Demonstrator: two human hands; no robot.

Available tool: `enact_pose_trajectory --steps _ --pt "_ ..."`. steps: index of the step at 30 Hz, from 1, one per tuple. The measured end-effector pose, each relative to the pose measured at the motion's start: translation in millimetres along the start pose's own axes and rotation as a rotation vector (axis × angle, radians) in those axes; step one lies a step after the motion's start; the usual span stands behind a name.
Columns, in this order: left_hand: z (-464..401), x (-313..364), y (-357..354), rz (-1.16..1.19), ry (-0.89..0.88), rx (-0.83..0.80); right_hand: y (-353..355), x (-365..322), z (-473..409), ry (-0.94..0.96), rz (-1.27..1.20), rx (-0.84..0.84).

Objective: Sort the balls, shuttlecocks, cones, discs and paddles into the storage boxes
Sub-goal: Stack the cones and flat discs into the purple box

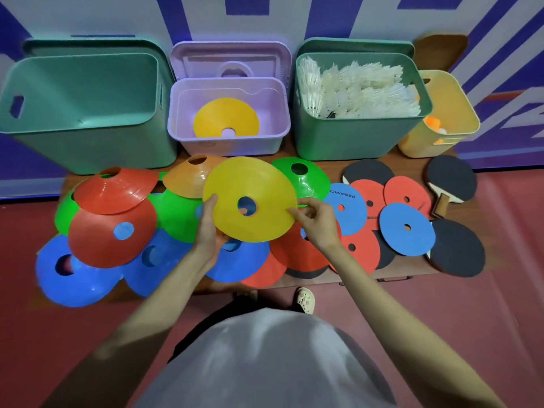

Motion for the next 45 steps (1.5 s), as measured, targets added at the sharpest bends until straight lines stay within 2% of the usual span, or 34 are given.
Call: enact_pose_trajectory --steps 3,5,9,14,16,20,23,26,31,34,37,42,45 --pt "-3 1 1 0.031 0.003 -0.001 1 5 7 0.022 0.179 0.044" --pt "-4 2 3 0.034 -0.003 0.022 0 18 10 -0.026 0.328 0.012" --pt "-4 3 11 0.031 -0.014 0.068 -9 46 19 -0.121 0.545 -0.23" --pt "-6 2 18 0.013 -0.009 0.106 -25 54 23 -0.093 0.666 -0.428" --pt "-7 4 18 0.011 -0.013 0.12 -25 52 23 -0.109 0.676 -0.376" --pt "-11 9 18 -0.031 -0.053 0.137 -6 21 29 -0.086 0.748 0.022" --pt "-15 12 18 -0.06 -0.076 0.155 12 -11 32 -0.08 0.683 0.218" --pt "-18 11 14 -0.089 -0.088 0.131 26 -38 25 -0.068 0.499 0.205" --pt "-24 9 10 -0.172 -0.089 0.09 30 -63 18 0.112 0.038 0.23" --pt "-24 8 5 -0.186 -0.073 0.074 26 -65 17 0.066 -0.114 0.275" --pt "-22 7 1 -0.17 -0.065 0.022 12 -55 8 -0.049 -0.108 0.239" --pt "-18 11 -5 0.012 -0.058 -0.029 -16 -31 -3 -0.029 0.283 0.181" --pt "-18 13 -4 0.051 -0.051 -0.056 -21 -25 -9 -0.042 0.385 0.163"
Point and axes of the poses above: each hand's wrist, its own z-axis away from the middle knuckle, its own y-axis out of the back of the hand, x = y × z, the point moved 3 cm from there along -z, towards the middle knuckle, and after that the axes turned 3 degrees about z, right-handed, at the moved point
